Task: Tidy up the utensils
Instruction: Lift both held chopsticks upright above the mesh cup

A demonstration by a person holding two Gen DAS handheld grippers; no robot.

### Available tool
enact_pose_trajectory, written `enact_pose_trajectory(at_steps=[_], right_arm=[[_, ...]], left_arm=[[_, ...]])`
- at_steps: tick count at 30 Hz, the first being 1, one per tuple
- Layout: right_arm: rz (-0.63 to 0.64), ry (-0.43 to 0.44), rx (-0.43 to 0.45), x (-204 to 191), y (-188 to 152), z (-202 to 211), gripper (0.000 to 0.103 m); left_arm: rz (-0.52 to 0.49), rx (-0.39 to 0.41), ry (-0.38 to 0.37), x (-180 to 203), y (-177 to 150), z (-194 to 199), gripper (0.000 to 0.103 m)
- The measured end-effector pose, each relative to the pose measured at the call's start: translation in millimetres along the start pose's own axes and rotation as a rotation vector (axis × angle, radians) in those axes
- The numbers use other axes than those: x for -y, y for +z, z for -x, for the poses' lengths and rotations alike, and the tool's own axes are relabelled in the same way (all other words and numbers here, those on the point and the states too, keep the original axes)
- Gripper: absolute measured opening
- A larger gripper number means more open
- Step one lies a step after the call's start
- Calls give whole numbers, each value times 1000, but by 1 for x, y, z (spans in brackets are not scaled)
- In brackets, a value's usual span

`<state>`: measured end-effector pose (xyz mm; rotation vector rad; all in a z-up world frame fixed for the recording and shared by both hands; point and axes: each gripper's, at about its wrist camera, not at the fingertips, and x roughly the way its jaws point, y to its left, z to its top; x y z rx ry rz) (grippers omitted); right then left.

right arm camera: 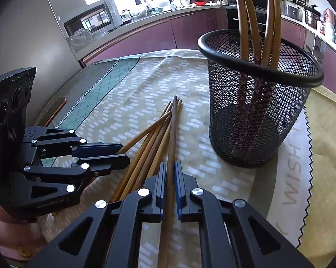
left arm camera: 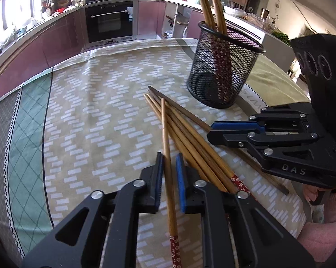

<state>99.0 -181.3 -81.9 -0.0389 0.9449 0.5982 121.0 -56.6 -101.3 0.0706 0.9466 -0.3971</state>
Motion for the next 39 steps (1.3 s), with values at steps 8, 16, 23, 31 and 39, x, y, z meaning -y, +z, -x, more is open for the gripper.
enact_pose_trajectory(at_steps=[8, 16, 23, 31, 39], right_arm=[[-1, 32, 96, 0, -4, 33, 6], [-17, 55, 202, 5, -4, 69, 6], [-45, 71, 255, 15, -9, 89, 6], [-58, 66, 326, 24, -4, 114, 6], [-53, 46, 383, 28, 6, 132, 6]], left_arm=[[30, 30, -26, -3, 0, 16, 7], [35, 122, -122, -1, 13, 57, 7], [48, 191, -221, 0, 23, 85, 7], [48, 256, -265, 0, 31, 110, 7], [63, 305, -284, -2, 45, 122, 7]])
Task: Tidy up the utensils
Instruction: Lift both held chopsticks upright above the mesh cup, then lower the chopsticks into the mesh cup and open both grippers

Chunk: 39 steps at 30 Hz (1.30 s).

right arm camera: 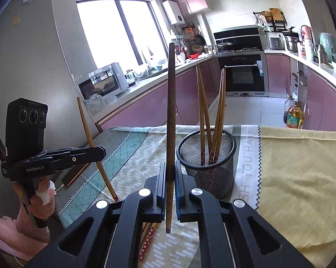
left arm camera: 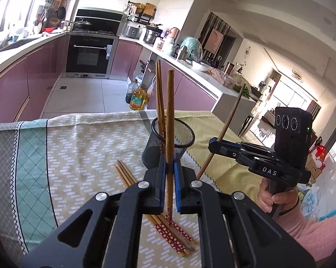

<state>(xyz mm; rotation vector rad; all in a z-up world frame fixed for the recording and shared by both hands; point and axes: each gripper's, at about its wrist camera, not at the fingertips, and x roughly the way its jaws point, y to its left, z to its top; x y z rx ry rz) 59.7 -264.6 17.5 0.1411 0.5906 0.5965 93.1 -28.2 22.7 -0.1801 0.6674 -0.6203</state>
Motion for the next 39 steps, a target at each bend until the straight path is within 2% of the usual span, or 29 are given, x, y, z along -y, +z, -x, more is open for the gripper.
enact_pose_trajectory(at_steps=[21, 33, 39], right_arm=[[69, -53, 131, 1, 59, 23, 6], [90, -92, 164, 4, 79, 18, 6], [88, -119, 134, 11, 77, 4, 6]], left_arm=[[-35, 134, -9, 24, 81, -14, 7], [-77, 183, 32, 38, 102, -24, 7], [-99, 150, 74, 38, 101, -39, 7]])
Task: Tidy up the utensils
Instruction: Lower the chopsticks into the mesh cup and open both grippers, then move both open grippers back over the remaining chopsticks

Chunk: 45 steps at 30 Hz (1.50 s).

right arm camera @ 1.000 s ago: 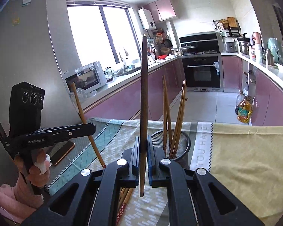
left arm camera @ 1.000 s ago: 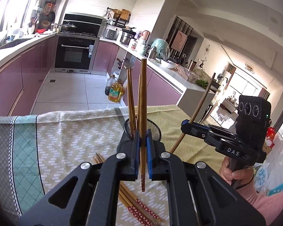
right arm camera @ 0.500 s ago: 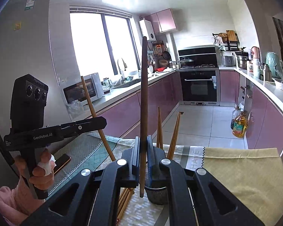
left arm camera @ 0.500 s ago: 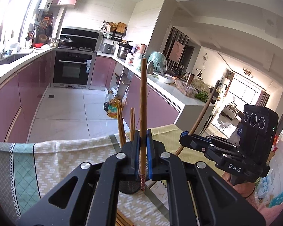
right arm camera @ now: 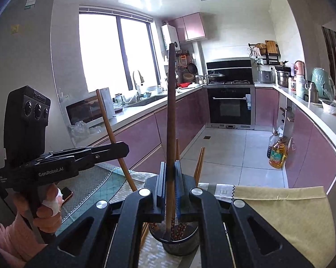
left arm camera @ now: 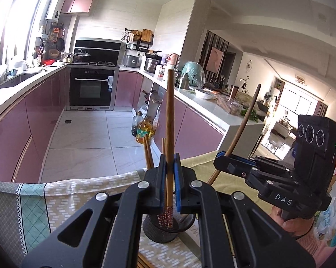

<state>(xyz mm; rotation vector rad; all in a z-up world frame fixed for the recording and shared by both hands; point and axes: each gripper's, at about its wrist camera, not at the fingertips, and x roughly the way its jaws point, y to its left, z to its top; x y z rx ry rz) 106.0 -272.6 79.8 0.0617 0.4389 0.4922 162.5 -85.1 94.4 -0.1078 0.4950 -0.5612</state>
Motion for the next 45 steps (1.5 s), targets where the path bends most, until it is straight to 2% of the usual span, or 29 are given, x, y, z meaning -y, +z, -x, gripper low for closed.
enact_pose_trajectory(at_steps=[7, 15, 18, 23, 31, 34, 39, 45], right_arm=[[-21, -21, -79, 9, -13, -23, 6], [-25, -26, -226, 12, -30, -51, 6], [-37, -26, -263, 13, -35, -60, 6], [-63, -28, -271, 18, -35, -66, 6], [-109, -34, -263, 33, -32, -74, 9], [-131, -21, -250, 37, -33, -72, 10], [-144, -15, -223, 38, -35, -63, 11], [-124, 23, -192, 26, -41, -42, 21]], left_arm=[[-56, -98, 24, 6, -15, -22, 7], [-107, -208, 19, 5, -33, -44, 7], [-91, -248, 6, -1, -34, -54, 7], [-38, -274, 7, -15, -33, -71, 7], [-1, -296, 54, -30, -36, -91, 8], [19, -286, 55, -31, -42, -87, 12], [47, -246, 77, -37, -52, -70, 14], [61, -162, 87, -38, -60, -31, 27]])
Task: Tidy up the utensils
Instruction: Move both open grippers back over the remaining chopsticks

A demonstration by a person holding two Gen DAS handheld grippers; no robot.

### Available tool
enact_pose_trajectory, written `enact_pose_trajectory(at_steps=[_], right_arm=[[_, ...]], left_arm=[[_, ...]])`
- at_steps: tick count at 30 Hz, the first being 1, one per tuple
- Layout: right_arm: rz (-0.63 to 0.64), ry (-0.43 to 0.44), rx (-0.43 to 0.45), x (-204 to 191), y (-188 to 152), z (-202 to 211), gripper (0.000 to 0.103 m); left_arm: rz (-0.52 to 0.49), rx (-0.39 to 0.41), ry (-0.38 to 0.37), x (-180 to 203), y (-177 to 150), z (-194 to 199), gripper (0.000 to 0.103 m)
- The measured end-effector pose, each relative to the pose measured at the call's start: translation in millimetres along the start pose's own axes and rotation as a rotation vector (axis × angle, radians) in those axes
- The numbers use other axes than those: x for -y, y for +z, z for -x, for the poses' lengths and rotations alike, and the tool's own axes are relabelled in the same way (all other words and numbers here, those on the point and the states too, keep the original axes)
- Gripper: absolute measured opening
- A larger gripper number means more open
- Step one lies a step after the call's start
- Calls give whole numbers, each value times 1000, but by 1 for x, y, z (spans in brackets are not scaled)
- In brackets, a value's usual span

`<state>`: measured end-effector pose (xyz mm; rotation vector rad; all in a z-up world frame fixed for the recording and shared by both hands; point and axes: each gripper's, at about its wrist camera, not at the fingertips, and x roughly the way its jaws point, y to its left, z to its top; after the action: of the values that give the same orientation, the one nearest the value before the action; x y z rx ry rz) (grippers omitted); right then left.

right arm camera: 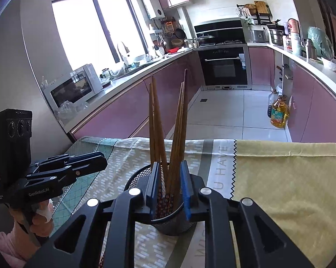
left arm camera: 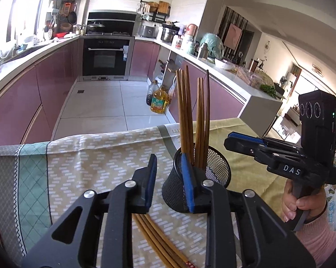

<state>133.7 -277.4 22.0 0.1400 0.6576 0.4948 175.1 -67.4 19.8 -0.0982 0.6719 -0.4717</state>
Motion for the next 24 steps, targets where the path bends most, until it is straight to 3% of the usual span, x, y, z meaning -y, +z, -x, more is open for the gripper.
enact_pose_trajectory(at_steps=[4, 7, 11, 18, 24], right_arm=[[59, 13, 22, -17, -11, 16, 35], [83, 42, 17, -27, -22, 23, 37], [122, 69, -30, -42, -43, 20, 39], [129, 87, -185, -58, -89, -16, 39], [124, 75, -240, -66, -110, -32, 39]], left_arm=[[9, 41, 18, -5, -14, 23, 39], [15, 37, 45, -10, -28, 32, 41], [17, -7, 79, -17, -56, 34, 44], [32, -116, 90, -28, -99, 21, 45], [41, -184, 101, -27, -123, 8, 45]])
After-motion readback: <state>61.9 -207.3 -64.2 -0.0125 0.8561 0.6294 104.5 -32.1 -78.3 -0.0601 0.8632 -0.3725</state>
